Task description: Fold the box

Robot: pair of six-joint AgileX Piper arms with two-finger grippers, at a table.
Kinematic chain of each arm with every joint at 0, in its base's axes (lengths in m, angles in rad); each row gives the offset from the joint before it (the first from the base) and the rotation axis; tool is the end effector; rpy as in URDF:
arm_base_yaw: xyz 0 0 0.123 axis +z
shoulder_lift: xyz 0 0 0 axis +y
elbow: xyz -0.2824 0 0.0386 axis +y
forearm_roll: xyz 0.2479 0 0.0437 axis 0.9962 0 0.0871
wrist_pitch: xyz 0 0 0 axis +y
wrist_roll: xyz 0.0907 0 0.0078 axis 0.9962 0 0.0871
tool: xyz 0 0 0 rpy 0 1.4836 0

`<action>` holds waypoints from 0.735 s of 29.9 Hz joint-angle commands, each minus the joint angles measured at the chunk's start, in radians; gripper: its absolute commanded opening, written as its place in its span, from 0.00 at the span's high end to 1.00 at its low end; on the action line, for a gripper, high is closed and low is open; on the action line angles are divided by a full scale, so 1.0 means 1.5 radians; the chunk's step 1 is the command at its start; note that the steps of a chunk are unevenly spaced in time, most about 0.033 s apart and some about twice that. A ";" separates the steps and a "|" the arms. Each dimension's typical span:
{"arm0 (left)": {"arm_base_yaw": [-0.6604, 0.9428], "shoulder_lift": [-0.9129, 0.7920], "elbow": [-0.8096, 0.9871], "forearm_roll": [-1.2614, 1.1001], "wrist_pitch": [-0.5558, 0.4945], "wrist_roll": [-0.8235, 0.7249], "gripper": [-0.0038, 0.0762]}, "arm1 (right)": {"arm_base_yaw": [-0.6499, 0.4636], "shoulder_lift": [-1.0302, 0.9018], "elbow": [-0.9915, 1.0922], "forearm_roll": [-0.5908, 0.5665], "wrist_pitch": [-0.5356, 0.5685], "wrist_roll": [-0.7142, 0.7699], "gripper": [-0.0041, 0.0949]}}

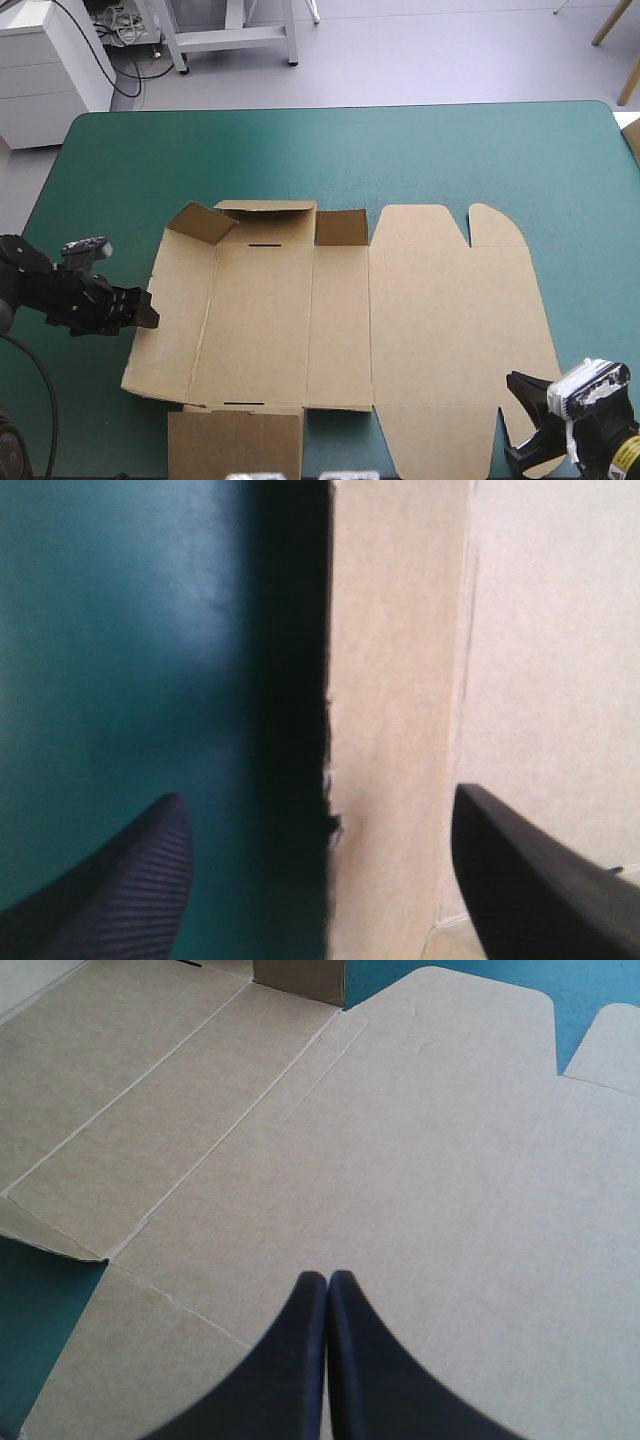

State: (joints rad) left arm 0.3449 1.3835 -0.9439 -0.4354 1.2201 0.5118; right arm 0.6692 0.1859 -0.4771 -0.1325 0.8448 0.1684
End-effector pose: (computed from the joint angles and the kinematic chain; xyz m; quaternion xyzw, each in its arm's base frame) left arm 0.2293 0.0441 0.2581 0.0073 0.9792 -0.1848 0.0835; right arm 0.0335 0.0150 0.2857 -0.2216 0.8202 0.1533 0.5047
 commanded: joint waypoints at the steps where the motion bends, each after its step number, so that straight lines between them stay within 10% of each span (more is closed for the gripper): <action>1: 0.000 -0.001 0.020 -0.077 0.041 0.018 0.31 | -0.004 0.008 -0.015 -0.007 -0.049 -0.001 0.98; 14: -0.095 0.035 0.101 -0.137 0.016 0.050 0.33 | -0.004 0.008 -0.015 -0.010 -0.049 -0.001 0.98; 22: -0.138 0.043 0.098 -0.130 -0.036 0.050 0.89 | -0.004 0.008 -0.015 -0.010 -0.049 -0.001 0.98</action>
State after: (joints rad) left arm 0.1487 1.4729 -0.7759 -0.5895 1.1503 0.5806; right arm 0.6692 0.1859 -0.4771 -0.1334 0.8448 0.1684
